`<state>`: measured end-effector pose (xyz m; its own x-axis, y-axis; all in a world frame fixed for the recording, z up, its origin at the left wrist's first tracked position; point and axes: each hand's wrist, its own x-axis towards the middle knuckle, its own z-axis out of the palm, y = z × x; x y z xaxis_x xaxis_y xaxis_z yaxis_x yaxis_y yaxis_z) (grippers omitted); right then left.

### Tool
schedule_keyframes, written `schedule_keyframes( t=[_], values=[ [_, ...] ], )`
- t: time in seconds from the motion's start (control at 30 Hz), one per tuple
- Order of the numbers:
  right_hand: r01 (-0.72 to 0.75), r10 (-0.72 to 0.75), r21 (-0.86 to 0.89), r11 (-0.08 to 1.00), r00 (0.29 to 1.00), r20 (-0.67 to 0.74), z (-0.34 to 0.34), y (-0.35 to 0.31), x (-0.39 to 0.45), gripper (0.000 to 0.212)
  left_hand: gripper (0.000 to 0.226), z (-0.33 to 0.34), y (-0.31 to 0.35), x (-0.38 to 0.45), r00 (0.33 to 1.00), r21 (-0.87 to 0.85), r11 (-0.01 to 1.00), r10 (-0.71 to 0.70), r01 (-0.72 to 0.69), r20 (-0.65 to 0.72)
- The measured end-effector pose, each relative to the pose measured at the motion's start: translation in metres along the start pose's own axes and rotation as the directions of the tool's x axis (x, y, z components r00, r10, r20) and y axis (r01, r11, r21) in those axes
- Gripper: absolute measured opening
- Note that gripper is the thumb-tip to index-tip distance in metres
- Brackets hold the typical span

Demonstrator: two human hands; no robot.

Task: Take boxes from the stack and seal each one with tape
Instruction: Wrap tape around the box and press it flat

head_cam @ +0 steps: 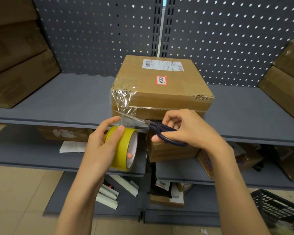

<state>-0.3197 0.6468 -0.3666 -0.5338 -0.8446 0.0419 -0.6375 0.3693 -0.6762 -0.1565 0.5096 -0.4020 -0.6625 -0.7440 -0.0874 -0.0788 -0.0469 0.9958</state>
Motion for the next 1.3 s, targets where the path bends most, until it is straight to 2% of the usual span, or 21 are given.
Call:
schedule_keyframes(
  t=[0.23,0.57,0.73,0.93,1.1,1.3],
  values=[
    [0.007,-0.007,-0.006,1.000,1.000,0.000,-0.001,0.000,0.002,0.049,0.027,-0.002,-0.003,0.003,1.000,0.031,1.000,0.000,0.000,-0.003],
    [0.010,-0.011,0.016,1.000,0.999,0.034,0.001,0.001,0.004,0.055,0.027,-0.004,0.000,0.000,1.000,0.011,1.000,-0.029,0.029,-0.004],
    [-0.033,0.031,0.012,0.999,0.994,0.105,0.006,0.002,0.003,0.048,0.020,-0.009,-0.001,-0.002,0.997,0.016,0.997,-0.075,0.074,0.023],
    [0.038,-0.038,0.007,0.999,0.999,0.026,0.006,-0.010,-0.002,0.049,0.026,-0.013,0.005,-0.008,0.999,0.003,0.999,-0.032,0.032,-0.023],
    [0.098,-0.100,-0.024,0.995,0.989,-0.106,-0.003,-0.027,-0.012,0.050,0.027,-0.016,0.019,-0.015,0.999,-0.038,0.999,0.031,-0.032,-0.026],
    [0.097,-0.075,0.096,0.991,0.976,-0.206,-0.005,-0.026,-0.024,0.044,0.021,-0.005,0.036,-0.022,0.995,-0.086,0.991,0.100,-0.100,0.004]
  ],
)
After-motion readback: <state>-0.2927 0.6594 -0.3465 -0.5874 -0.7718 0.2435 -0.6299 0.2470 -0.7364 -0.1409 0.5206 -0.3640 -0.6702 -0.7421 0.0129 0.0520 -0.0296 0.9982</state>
